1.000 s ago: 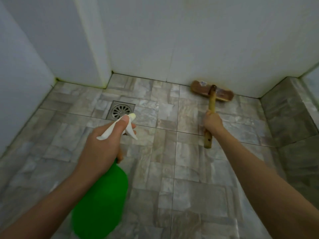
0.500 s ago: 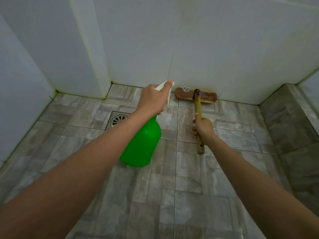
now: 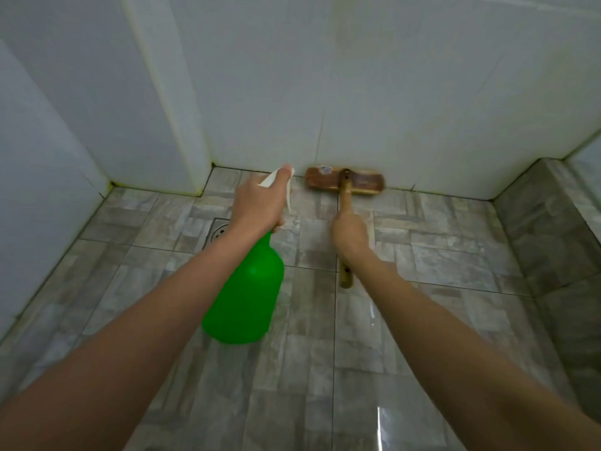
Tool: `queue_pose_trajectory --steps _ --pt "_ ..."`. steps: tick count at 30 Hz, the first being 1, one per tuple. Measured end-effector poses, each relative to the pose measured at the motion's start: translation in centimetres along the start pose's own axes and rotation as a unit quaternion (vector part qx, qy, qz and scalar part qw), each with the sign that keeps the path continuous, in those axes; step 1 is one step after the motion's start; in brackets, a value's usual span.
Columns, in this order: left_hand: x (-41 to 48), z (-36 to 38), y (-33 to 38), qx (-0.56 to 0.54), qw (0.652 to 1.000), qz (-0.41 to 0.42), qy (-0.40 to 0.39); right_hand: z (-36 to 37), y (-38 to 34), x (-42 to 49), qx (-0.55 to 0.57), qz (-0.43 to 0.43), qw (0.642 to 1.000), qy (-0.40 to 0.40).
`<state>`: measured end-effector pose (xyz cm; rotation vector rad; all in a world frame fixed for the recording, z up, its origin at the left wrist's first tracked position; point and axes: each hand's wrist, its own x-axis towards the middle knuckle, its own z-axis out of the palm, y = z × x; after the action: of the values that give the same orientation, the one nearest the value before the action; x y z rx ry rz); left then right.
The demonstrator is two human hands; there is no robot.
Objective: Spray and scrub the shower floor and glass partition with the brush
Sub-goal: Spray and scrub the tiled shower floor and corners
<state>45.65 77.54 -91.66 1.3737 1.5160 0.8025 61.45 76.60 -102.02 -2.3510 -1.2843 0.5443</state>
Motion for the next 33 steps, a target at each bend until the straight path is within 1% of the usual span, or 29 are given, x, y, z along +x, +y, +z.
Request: queue_pose_trajectory --steps 2,4,5,6,9,10,11,14,16,17,19,20,22,24,25,26,29,30,31,33 --pt "-0.2 -1.3 -0.9 -0.004 1.0 -0.003 0.013 1.1 -1.9 0.1 -0.002 -0.041 0.999 -0.032" --pt "-0.8 -2.9 -1.9 -0.019 0.999 -0.008 0.028 0.7 -1.1 0.0 -0.002 -0.06 0.997 -0.042" --pt "-1.1 -3.9 -2.6 -0.025 0.999 -0.012 0.039 0.2 0.1 -0.3 -0.001 -0.068 0.997 -0.033" --pt "-1.5 -4.9 -3.3 -0.03 0.998 -0.02 0.049 -0.5 1.5 -0.8 0.008 -0.059 0.998 -0.018" --pt "-2.3 -8.1 -5.6 -0.035 0.997 -0.027 0.061 -1.1 2.3 -1.6 0.036 0.072 0.995 0.051" --pt "-2.5 -8.9 -6.3 -0.03 0.997 -0.027 0.063 -0.5 1.3 -1.6 0.038 0.088 0.993 0.069" --pt "-2.6 -9.6 -6.8 -0.022 0.997 -0.028 0.066 0.5 -0.3 -1.6 0.04 0.078 0.994 0.063" --pt "-2.6 -10.9 -7.7 -0.014 0.996 -0.034 0.075 4.5 -7.2 -1.7 0.026 -0.018 0.999 -0.034" --pt "-2.7 -11.5 -8.0 -0.025 0.996 -0.035 0.076 6.7 -10.2 -1.6 0.03 -0.064 0.996 -0.053" --pt "-2.9 -11.7 -8.1 -0.033 0.996 -0.037 0.079 7.0 -10.4 -1.5 0.033 -0.076 0.995 -0.058" --pt "-3.5 -12.5 -8.1 -0.043 0.994 -0.044 0.09 6.8 -8.6 -1.4 0.005 -0.104 0.993 -0.052" --pt "-3.7 -12.6 -8.0 -0.052 0.994 -0.045 0.09 5.9 -6.8 -1.4 -0.005 -0.097 0.994 -0.045" --pt "-4.2 -13.5 -8.4 -0.078 0.992 -0.044 0.093 4.6 -4.9 -2.2 0.047 -0.024 0.999 -0.004" --pt "-4.4 -14.2 -8.9 -0.086 0.991 -0.046 0.096 4.9 -5.7 -2.2 0.073 0.047 0.995 0.051" --pt "-4.4 -14.5 -9.1 -0.085 0.991 -0.05 0.096 5.8 -7.2 -2.2 0.068 0.059 0.994 0.054" --pt "-4.3 -14.7 -9.4 -0.08 0.991 -0.054 0.096 6.8 -9.3 -2.3 0.059 0.049 0.996 0.036" --pt "-4.2 -15.1 -10.4 -0.064 0.991 -0.069 0.093 10.2 -15.4 -3.0 0.077 -0.043 0.996 -0.031" --pt "-4.1 -15.2 -10.7 -0.062 0.991 -0.072 0.095 10.7 -16.5 -3.0 0.079 -0.055 0.994 -0.046" --pt "-4.2 -15.3 -10.8 -0.061 0.991 -0.072 0.098 10.7 -16.8 -3.0 0.07 -0.06 0.994 -0.056" --pt "-4.3 -15.5 -11.0 -0.073 0.99 -0.065 0.104 9.6 -14.7 -2.9 0.024 -0.09 0.994 -0.056"
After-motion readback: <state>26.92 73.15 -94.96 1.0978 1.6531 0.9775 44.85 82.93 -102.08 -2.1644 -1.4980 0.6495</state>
